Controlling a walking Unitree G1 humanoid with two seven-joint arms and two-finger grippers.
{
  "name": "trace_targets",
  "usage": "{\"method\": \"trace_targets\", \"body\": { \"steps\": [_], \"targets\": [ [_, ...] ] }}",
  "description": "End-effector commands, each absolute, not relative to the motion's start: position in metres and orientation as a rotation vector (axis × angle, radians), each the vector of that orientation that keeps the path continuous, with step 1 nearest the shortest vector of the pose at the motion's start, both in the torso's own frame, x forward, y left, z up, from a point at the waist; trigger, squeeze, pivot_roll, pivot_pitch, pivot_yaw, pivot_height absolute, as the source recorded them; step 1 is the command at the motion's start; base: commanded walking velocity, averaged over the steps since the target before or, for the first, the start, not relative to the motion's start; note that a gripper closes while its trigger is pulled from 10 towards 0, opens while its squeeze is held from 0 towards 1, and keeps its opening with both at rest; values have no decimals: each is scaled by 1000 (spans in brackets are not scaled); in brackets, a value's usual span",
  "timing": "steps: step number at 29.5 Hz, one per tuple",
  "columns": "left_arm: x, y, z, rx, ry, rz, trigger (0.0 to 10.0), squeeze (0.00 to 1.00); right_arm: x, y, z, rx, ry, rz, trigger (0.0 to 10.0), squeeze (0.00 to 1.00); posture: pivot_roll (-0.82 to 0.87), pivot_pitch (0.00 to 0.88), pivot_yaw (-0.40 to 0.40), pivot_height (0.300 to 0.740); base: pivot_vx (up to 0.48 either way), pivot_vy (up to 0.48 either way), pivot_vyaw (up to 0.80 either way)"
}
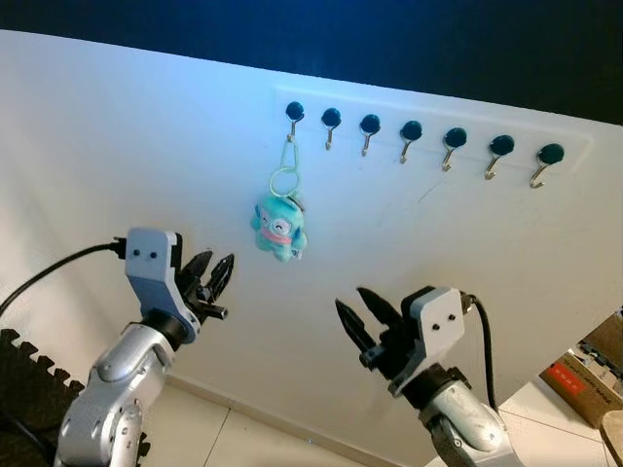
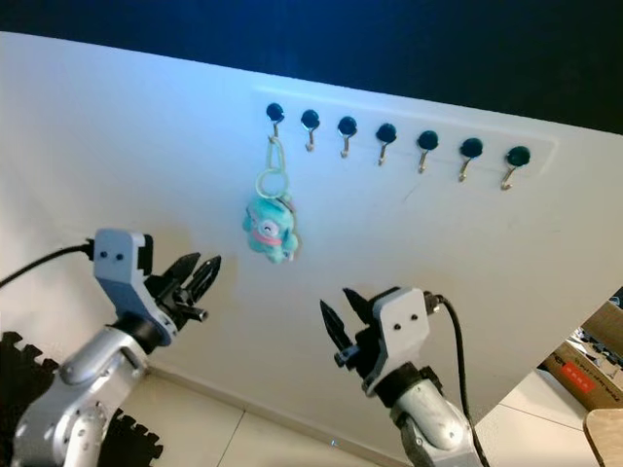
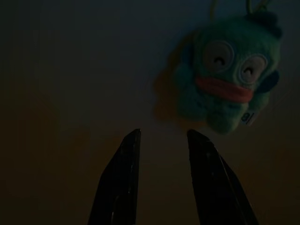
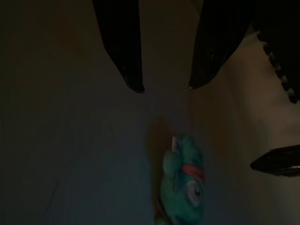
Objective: Hang keys on a hook
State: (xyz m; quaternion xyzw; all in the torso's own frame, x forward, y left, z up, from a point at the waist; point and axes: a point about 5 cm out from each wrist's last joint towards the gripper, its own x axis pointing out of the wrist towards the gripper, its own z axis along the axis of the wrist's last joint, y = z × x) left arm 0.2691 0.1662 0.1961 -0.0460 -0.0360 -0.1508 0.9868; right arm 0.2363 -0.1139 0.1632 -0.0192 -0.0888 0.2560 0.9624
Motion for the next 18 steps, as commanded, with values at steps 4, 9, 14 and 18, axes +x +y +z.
{"method": "trace_targets", "body": {
  "steps": [4, 9, 14, 18],
  "targets": [
    [265, 162, 191, -85, -71, -285, 10000, 0, 235, -118, 157, -32, -148, 516, 10000, 0, 65, 146, -35, 740, 0, 0, 0],
    [264, 162, 189, -79, -64, -272, 10000, 0, 237, -121, 159, -38, -160, 491, 10000, 0, 66, 149, -37, 740, 0, 0, 0],
    [264, 162, 189, -79, -64, -272, 10000, 0, 237, -121, 159, -38, -160, 491, 10000, 0, 66, 149, -37, 740, 0, 0, 0],
    [257, 164, 172, -30, -12, -247, 10000, 0, 238, -141, 142, -76, -116, 353, 10000, 0, 65, 153, -36, 740, 0, 0, 0]
  ]
}}
